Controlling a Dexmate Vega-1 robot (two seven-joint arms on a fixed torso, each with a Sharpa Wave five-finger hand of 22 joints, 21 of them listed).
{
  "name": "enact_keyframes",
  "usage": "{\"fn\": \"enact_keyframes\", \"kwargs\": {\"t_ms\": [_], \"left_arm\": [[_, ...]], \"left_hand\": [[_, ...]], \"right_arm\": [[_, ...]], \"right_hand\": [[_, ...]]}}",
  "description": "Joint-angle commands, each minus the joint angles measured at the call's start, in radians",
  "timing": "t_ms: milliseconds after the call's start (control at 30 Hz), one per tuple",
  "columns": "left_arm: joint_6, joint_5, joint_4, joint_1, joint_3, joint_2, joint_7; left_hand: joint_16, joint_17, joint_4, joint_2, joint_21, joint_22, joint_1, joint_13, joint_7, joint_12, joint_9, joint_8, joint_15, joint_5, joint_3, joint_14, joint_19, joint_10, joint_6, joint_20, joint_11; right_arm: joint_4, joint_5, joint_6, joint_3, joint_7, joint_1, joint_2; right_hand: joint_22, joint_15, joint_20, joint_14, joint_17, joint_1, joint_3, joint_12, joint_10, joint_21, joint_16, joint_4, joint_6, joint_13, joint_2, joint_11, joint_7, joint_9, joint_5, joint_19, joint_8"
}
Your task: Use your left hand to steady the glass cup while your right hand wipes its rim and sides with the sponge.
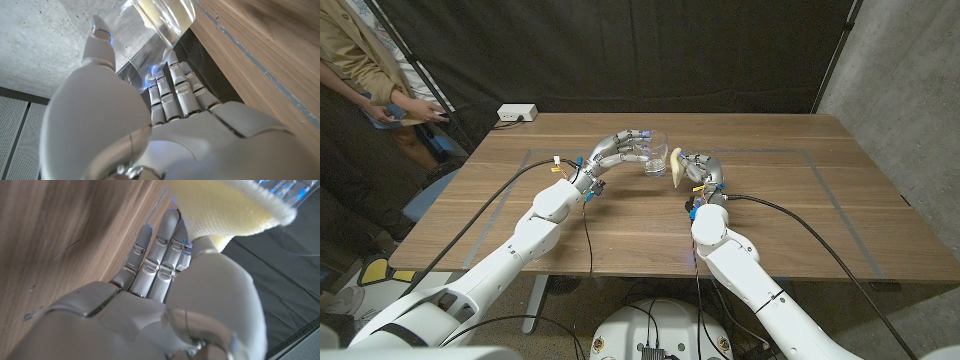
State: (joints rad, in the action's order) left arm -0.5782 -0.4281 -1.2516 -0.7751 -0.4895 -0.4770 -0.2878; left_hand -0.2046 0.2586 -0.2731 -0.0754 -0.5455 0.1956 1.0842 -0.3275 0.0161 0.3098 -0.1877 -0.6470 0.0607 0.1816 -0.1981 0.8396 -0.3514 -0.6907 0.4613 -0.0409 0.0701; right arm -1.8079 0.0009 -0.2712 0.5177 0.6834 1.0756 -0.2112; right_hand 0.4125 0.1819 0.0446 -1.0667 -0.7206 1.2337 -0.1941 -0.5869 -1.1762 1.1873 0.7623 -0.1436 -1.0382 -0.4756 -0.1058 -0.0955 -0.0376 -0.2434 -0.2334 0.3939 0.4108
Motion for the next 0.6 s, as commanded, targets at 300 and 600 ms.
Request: {"fn": "enact_keyframes", "kwargs": {"t_ms": [300, 600], "left_arm": [[0.013, 0.023, -0.007, -0.003, -0.007, -0.001, 0.023], [0.014, 0.036, -0.016, -0.010, -0.011, -0.003, 0.033]], "left_hand": [[-0.008, 0.002, 0.144, 0.150, -0.010, 0.002, 0.125, -0.009, 0.095, 0.004, -0.007, -0.137, 0.166, 0.009, -0.152, 0.055, 0.003, -0.140, 0.183, -0.094, 0.131], [-0.007, 0.002, 0.145, 0.149, -0.012, 0.002, 0.122, -0.011, 0.096, 0.002, -0.009, -0.138, 0.166, 0.009, -0.155, 0.055, 0.005, -0.141, 0.185, -0.092, 0.131]], "right_arm": [[-0.073, -0.021, 0.121, -0.012, -0.060, 0.009, -0.001], [-0.079, -0.030, 0.161, 0.019, -0.095, -0.038, -0.046]], "right_hand": [[-0.004, 0.050, 0.075, -0.005, -0.007, 0.013, 0.006, 0.003, -0.005, 0.020, 0.004, 0.001, -0.016, -0.008, -0.001, 0.003, -0.008, -0.009, -0.008, -0.009, 0.007], [-0.011, 0.051, 0.080, 0.000, -0.006, 0.012, 0.012, 0.005, -0.004, 0.037, 0.001, 0.004, -0.014, -0.015, -0.004, 0.001, -0.010, -0.014, -0.011, -0.014, 0.004]]}}
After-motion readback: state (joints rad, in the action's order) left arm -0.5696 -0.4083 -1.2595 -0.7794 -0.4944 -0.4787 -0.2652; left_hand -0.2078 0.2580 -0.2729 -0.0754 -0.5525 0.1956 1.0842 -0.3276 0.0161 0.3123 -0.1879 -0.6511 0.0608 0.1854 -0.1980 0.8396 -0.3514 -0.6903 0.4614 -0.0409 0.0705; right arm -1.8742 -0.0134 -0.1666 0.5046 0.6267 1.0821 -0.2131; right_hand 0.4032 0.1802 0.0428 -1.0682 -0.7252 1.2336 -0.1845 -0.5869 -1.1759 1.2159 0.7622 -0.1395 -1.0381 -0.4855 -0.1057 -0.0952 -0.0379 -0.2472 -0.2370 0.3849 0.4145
